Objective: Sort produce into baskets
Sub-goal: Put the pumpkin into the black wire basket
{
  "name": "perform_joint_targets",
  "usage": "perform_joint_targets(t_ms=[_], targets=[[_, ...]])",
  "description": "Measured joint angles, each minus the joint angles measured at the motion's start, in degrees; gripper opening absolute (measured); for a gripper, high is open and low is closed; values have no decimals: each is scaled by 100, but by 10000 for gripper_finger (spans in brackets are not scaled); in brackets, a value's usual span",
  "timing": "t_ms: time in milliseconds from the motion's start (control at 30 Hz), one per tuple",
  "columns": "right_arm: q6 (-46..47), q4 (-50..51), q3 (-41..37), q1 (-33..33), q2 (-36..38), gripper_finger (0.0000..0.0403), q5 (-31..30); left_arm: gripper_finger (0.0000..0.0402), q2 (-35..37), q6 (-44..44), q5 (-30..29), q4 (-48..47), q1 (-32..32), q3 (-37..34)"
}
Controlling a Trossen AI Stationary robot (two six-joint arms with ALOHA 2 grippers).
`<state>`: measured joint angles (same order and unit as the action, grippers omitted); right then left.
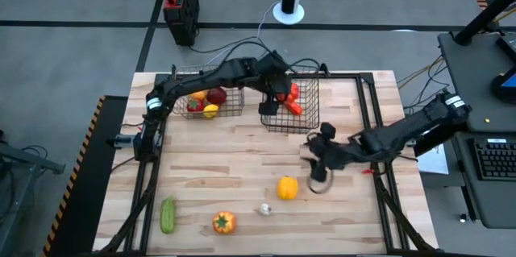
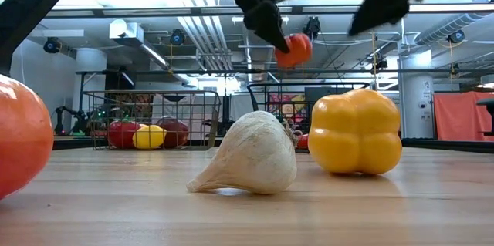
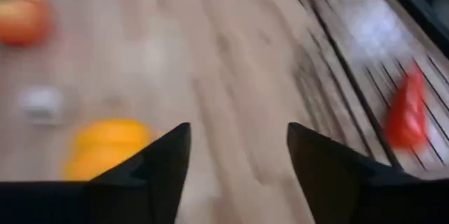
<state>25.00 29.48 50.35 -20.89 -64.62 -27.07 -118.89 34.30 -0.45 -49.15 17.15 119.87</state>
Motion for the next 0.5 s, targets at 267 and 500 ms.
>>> perform_joint_targets(t_ms=[267,500], targets=[[720,1217,-13,1027,-238,89,-7,349,4,-11,7,100,0,-221],[449,1211,-15,1231,-170,14,2,349,0,-147,4,978,-9,-982]])
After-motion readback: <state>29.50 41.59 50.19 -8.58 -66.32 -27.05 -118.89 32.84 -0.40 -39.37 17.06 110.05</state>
